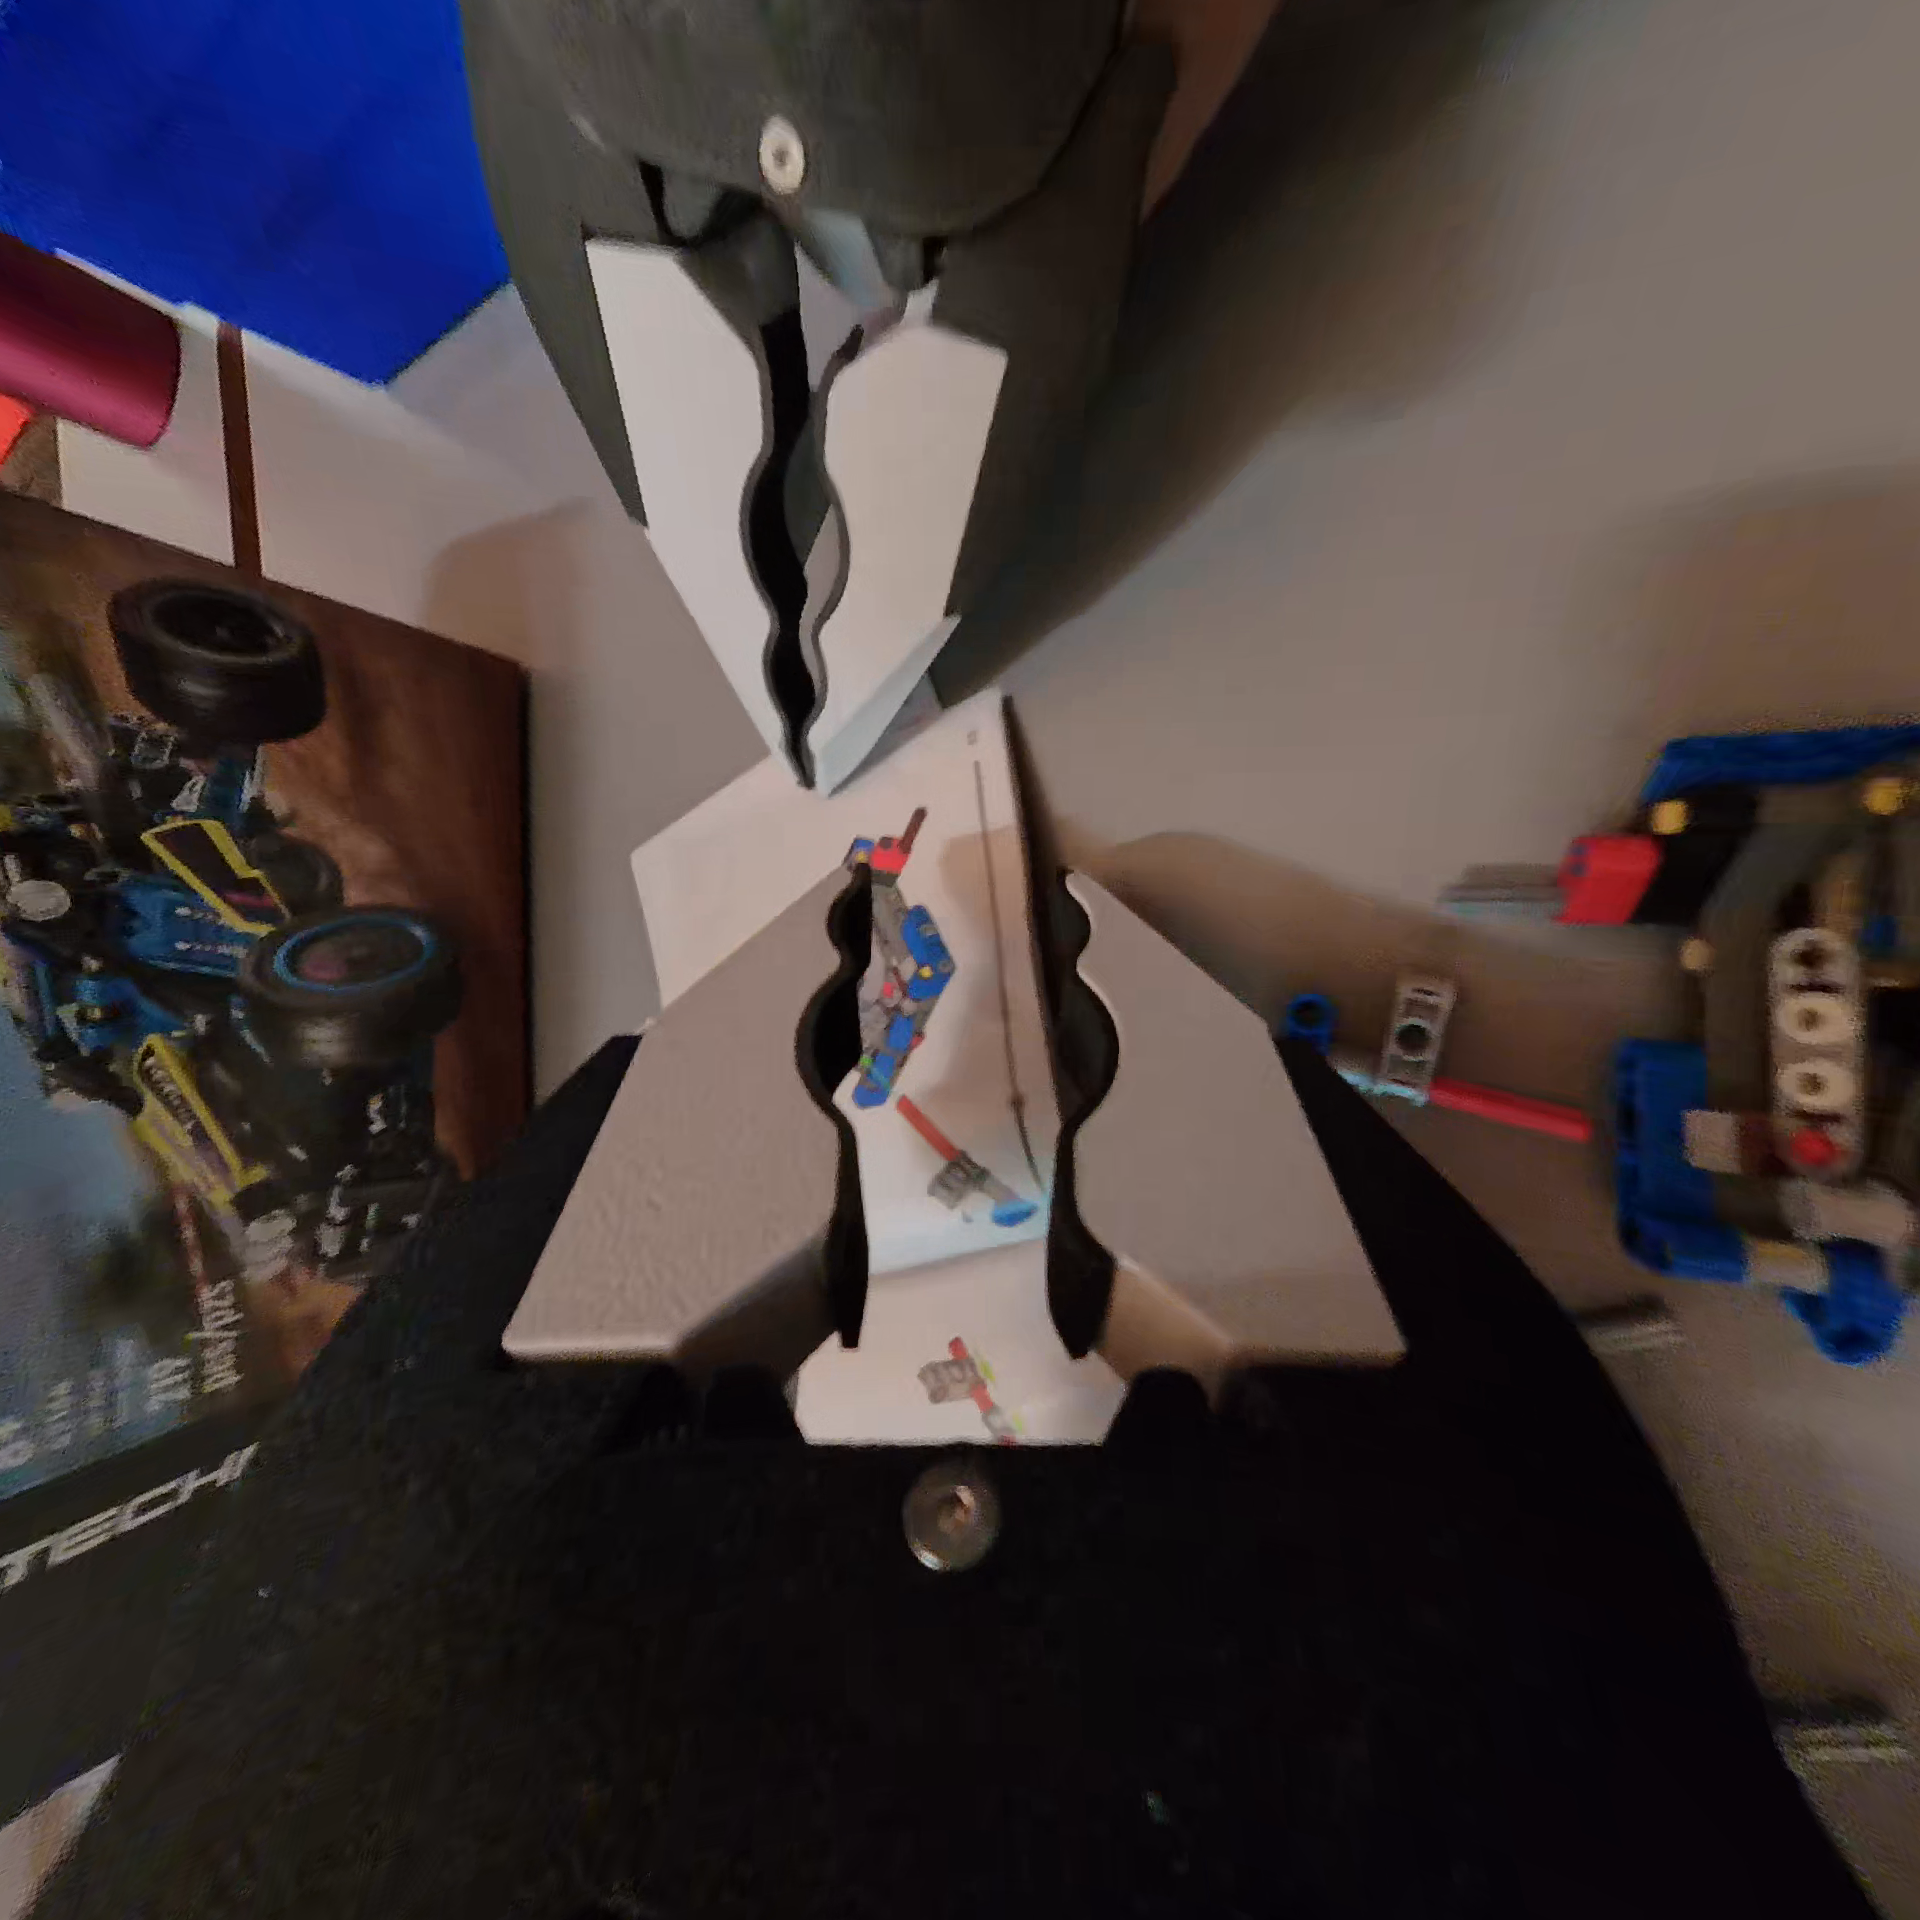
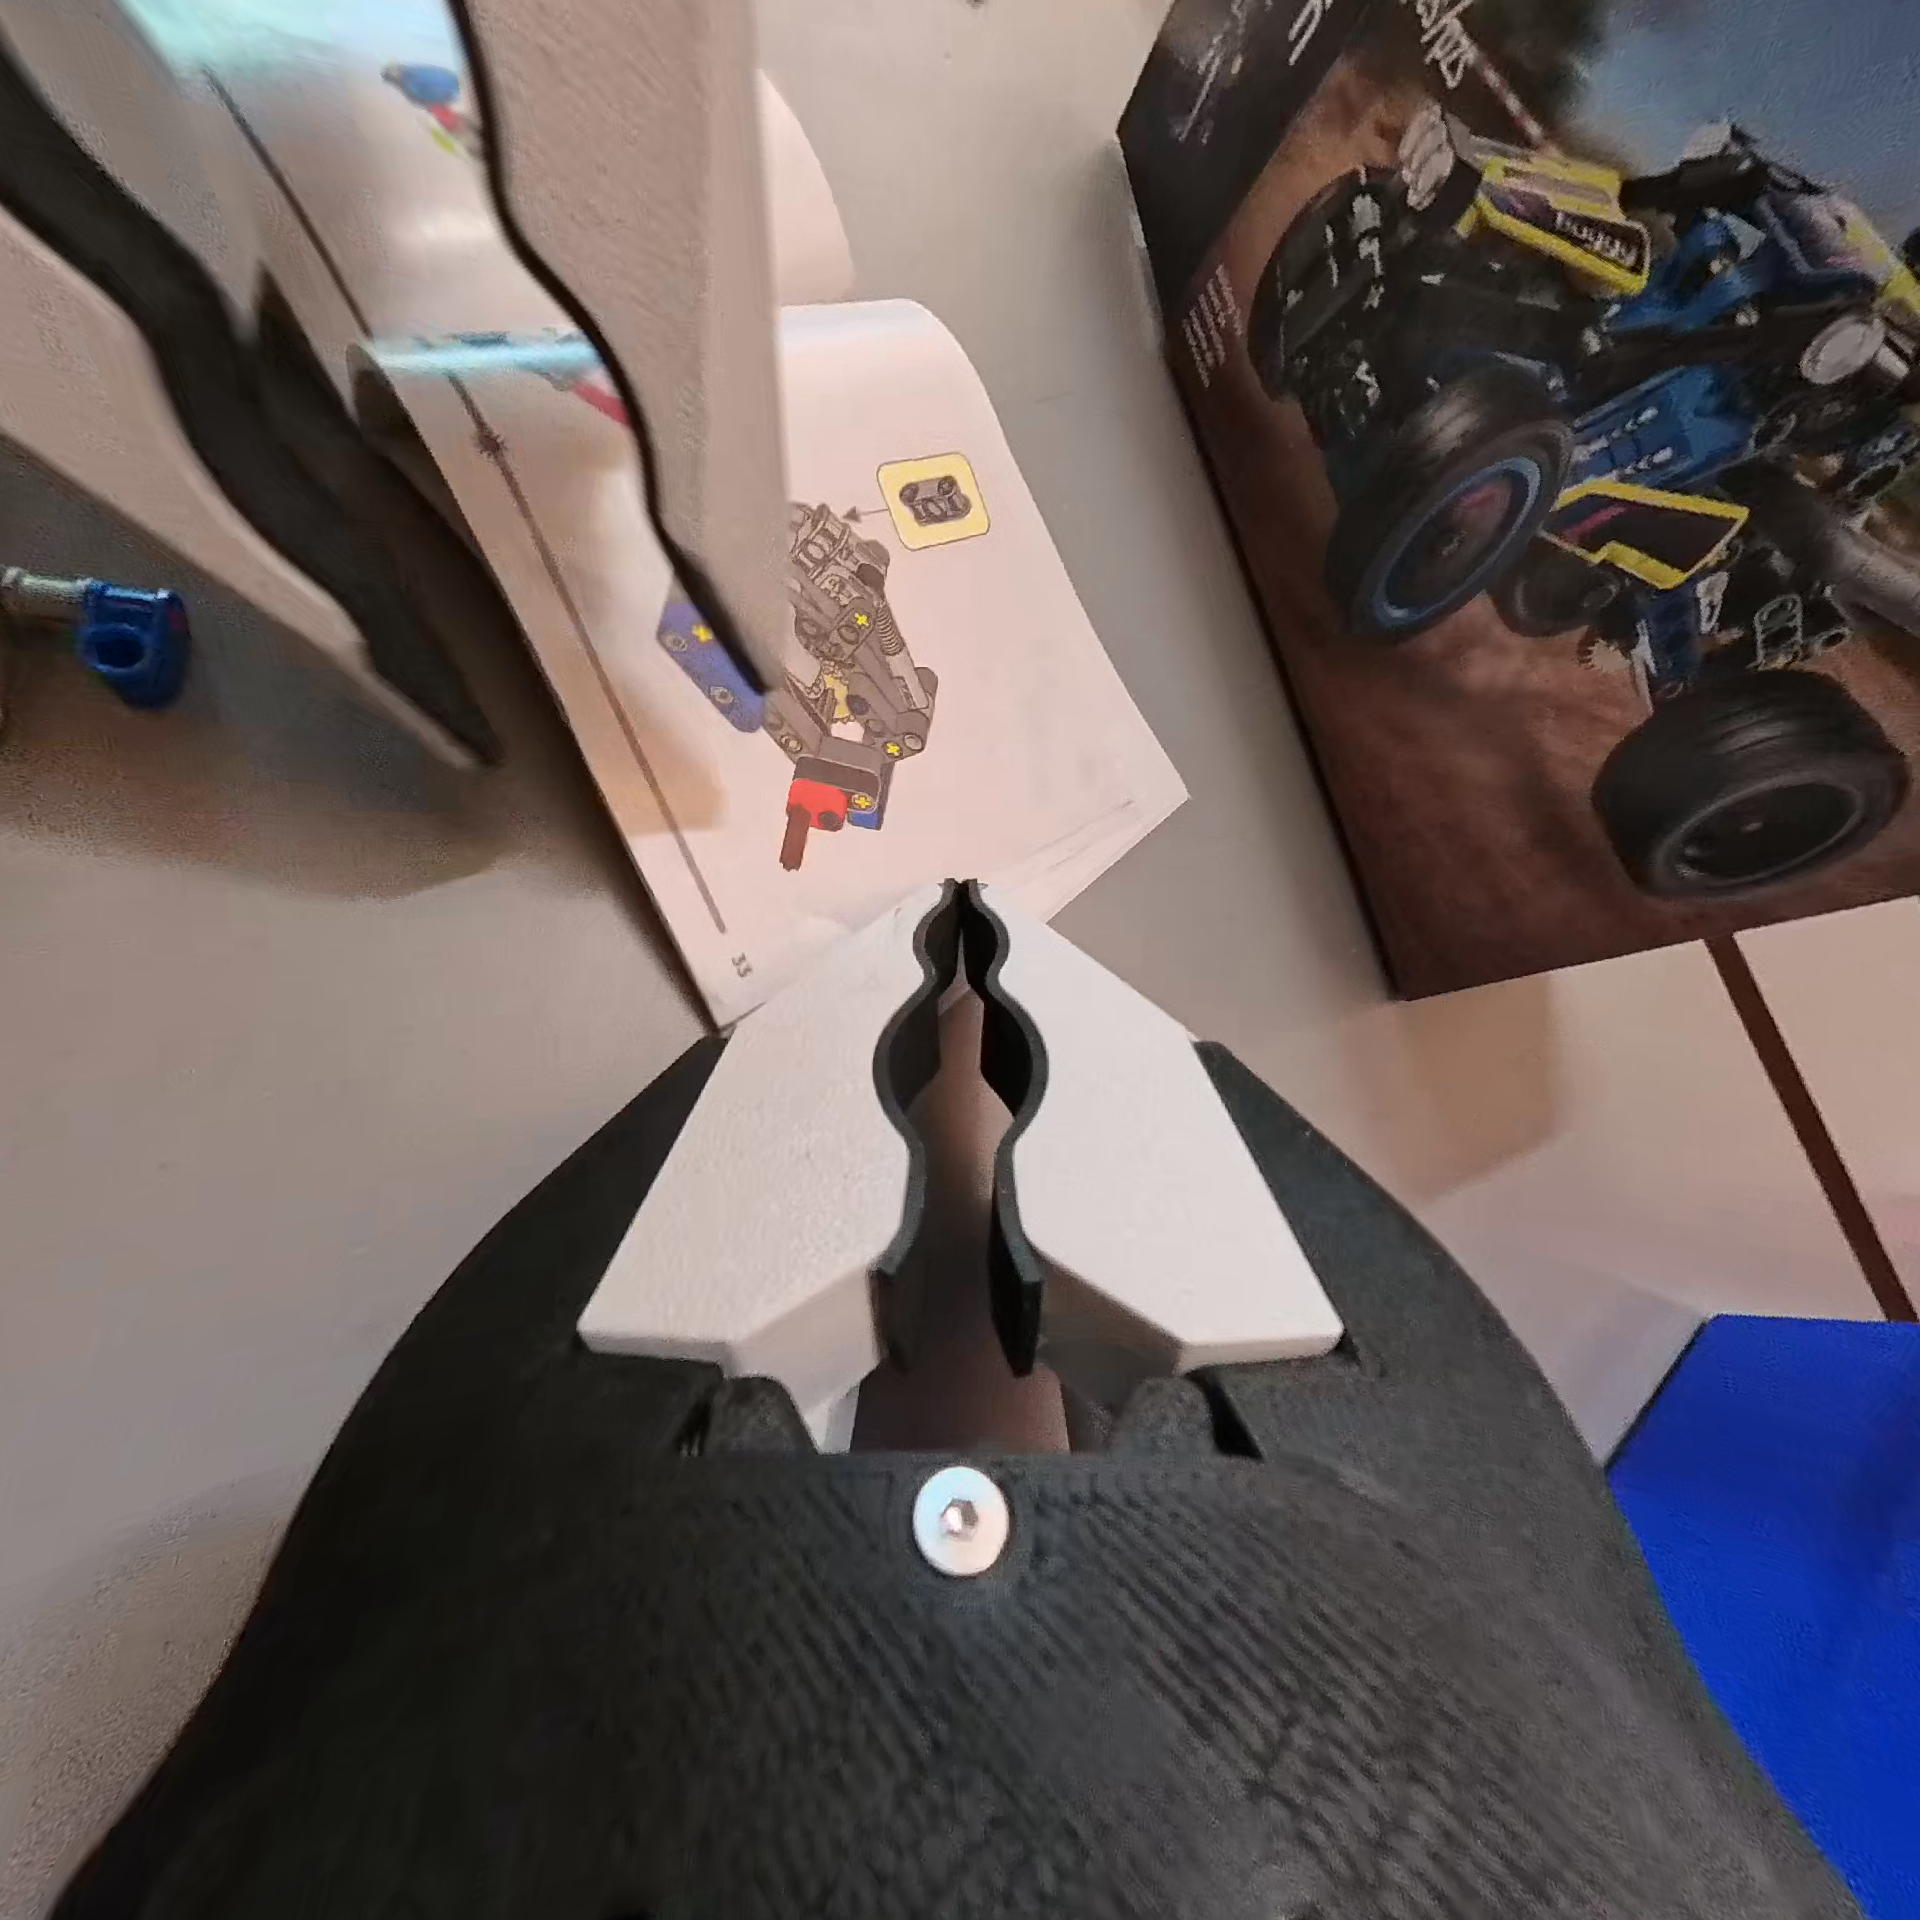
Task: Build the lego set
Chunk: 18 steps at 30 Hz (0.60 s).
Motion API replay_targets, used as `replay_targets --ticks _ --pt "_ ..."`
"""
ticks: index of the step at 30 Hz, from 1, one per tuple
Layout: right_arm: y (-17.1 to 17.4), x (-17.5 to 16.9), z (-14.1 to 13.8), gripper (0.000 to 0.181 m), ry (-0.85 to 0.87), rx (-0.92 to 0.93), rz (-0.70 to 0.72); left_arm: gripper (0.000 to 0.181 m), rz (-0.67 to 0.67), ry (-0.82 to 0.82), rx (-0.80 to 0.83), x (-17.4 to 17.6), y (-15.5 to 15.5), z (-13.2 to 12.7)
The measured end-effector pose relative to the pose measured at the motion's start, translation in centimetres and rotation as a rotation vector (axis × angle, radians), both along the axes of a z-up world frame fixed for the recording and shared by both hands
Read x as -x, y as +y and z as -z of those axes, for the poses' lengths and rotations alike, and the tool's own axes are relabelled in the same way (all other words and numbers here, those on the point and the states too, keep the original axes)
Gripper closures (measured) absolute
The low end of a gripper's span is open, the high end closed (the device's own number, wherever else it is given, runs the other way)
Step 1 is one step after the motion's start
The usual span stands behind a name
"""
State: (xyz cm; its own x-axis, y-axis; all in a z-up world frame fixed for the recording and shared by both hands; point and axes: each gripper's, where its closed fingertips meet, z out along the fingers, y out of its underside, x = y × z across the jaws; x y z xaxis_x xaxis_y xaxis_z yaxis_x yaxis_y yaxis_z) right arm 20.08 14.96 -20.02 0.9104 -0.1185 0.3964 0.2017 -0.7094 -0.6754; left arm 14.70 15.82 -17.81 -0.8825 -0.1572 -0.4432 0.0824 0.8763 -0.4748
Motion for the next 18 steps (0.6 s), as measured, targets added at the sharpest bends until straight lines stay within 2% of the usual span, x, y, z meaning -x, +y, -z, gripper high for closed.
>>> replay_targets --ticks 2,7,13,18 --pt "0.0 0.1 0.0 0.181 -0.013 0.003 -0.009 0.151 -0.024 0.0 -0.073 -0.5 0.5 0.8" --pt "0.0 0.2 -0.1 0.181 0.013 -0.018 -0.019 0.181 -0.064 0.069 -0.049 0.0 1.1 1.1" --pt "0.1 0.4 -0.1 0.181 -0.016 -0.015 -0.046 0.181 -0.136 0.086 0.029 0.2 2.2 -0.1" --pt "0.6 1.1 -0.2 0.181 -0.127 0.01 -0.103 0.181 -0.175 0.084 0.088 0.6 3.1 -0.7"
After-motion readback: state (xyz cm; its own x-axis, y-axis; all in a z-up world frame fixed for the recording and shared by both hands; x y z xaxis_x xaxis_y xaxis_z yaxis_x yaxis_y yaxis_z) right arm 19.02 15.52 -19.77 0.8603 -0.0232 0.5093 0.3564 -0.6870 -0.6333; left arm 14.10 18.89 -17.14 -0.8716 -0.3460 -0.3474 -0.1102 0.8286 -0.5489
